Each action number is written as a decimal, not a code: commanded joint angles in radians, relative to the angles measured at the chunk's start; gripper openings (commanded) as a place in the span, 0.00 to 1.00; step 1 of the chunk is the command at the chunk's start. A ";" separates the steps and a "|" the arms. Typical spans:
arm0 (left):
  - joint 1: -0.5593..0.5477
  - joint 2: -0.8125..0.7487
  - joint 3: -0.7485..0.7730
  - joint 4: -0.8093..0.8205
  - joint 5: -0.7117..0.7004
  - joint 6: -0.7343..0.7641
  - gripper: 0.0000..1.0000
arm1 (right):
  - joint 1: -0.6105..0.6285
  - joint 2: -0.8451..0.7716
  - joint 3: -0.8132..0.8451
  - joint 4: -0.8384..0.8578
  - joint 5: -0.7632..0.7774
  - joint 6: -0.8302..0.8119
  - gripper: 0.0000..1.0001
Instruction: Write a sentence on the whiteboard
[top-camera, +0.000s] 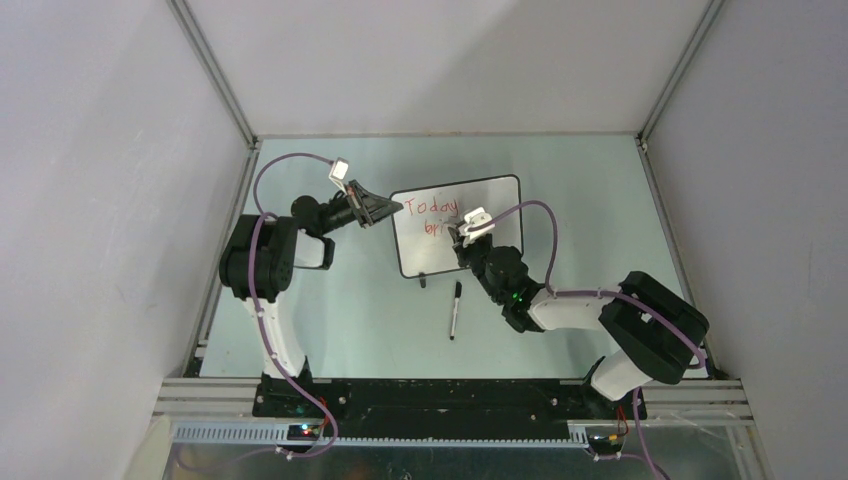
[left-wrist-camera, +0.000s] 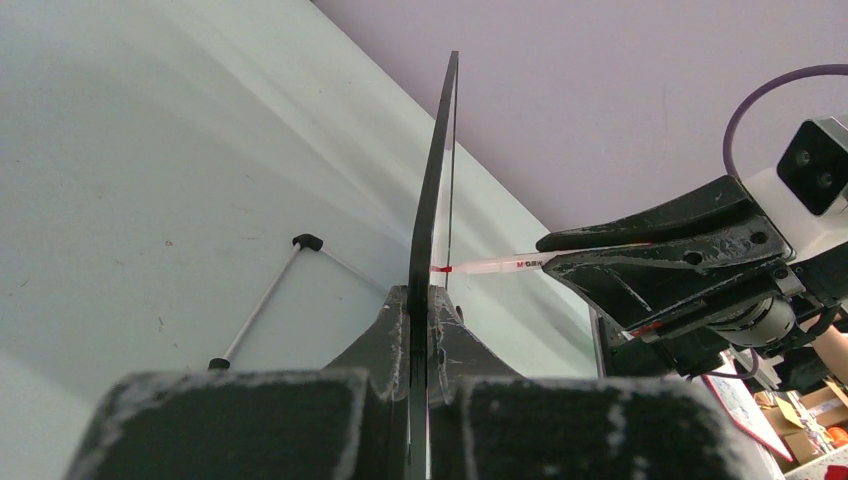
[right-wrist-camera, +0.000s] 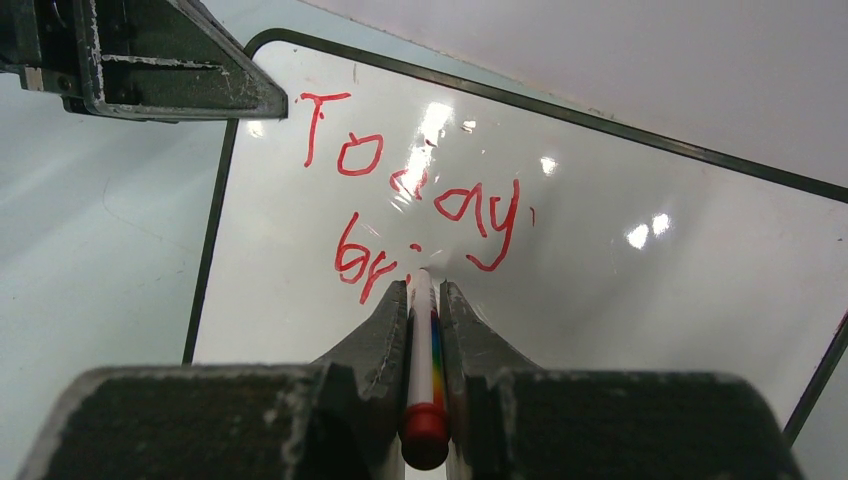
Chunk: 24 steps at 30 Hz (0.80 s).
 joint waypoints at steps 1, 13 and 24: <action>0.006 -0.008 0.015 0.054 0.022 0.031 0.00 | -0.006 0.012 0.034 0.006 0.004 0.011 0.00; 0.006 -0.008 0.014 0.053 0.024 0.031 0.00 | 0.005 -0.007 0.009 -0.025 0.022 0.032 0.00; 0.006 -0.010 0.012 0.055 0.023 0.034 0.00 | 0.029 -0.034 -0.040 -0.017 0.048 0.044 0.00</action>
